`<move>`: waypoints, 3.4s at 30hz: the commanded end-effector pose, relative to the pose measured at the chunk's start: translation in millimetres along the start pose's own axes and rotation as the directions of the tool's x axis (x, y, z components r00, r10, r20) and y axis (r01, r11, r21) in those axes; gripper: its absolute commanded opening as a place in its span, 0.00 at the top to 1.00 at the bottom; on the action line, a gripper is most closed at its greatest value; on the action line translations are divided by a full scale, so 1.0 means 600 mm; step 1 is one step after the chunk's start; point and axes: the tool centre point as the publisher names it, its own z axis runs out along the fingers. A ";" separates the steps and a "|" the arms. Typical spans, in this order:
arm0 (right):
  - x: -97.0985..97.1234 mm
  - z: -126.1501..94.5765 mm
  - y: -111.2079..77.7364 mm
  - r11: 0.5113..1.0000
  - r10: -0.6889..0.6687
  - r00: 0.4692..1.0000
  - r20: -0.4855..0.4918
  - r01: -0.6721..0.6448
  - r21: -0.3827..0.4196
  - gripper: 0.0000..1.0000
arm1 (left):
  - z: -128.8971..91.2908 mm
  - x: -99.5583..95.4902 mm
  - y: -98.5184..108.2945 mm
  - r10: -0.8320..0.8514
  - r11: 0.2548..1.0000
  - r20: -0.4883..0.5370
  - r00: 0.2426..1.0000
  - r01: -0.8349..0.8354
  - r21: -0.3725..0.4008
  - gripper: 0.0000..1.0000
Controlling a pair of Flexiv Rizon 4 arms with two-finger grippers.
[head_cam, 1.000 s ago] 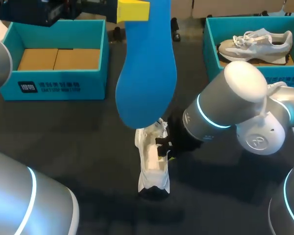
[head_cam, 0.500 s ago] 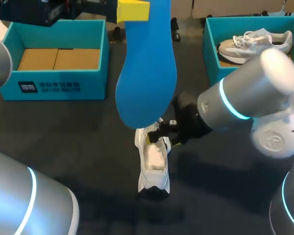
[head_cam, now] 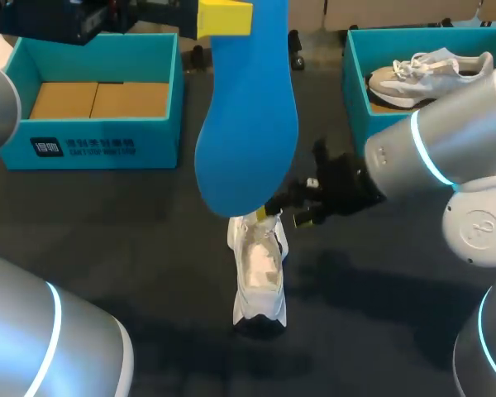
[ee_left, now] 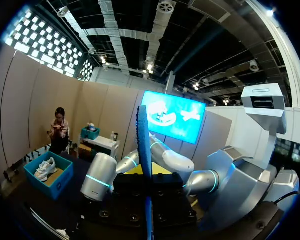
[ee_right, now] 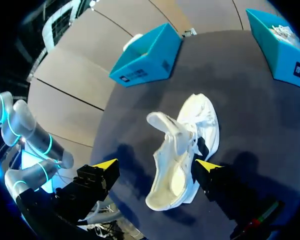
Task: Take the shoe out of the shoebox, open the shoe tongue, remove and reinsert the insole, then place the shoe into the shoebox
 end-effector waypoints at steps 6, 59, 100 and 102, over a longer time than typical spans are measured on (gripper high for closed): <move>0.016 -0.056 0.029 0.991 0.080 0.972 -0.221 -0.101 -0.085 0.00 | 0.002 -0.002 -0.002 0.000 1.000 0.000 1.000 0.000 -0.004 1.00; 0.038 -0.091 0.103 0.979 0.193 0.799 -0.569 -0.199 0.052 0.00 | -0.004 -0.008 -0.012 0.083 0.997 -0.039 0.996 -0.083 0.007 1.00; 0.038 -0.091 0.103 0.979 0.193 0.799 -0.569 -0.199 0.052 0.00 | -0.057 -0.157 0.067 0.908 0.418 -0.037 0.416 -0.908 0.040 1.00; 0.038 -0.091 0.103 0.979 0.193 0.799 -0.569 -0.199 0.052 0.00 | -0.063 -0.173 0.079 0.913 0.408 -0.034 0.407 -0.909 0.086 1.00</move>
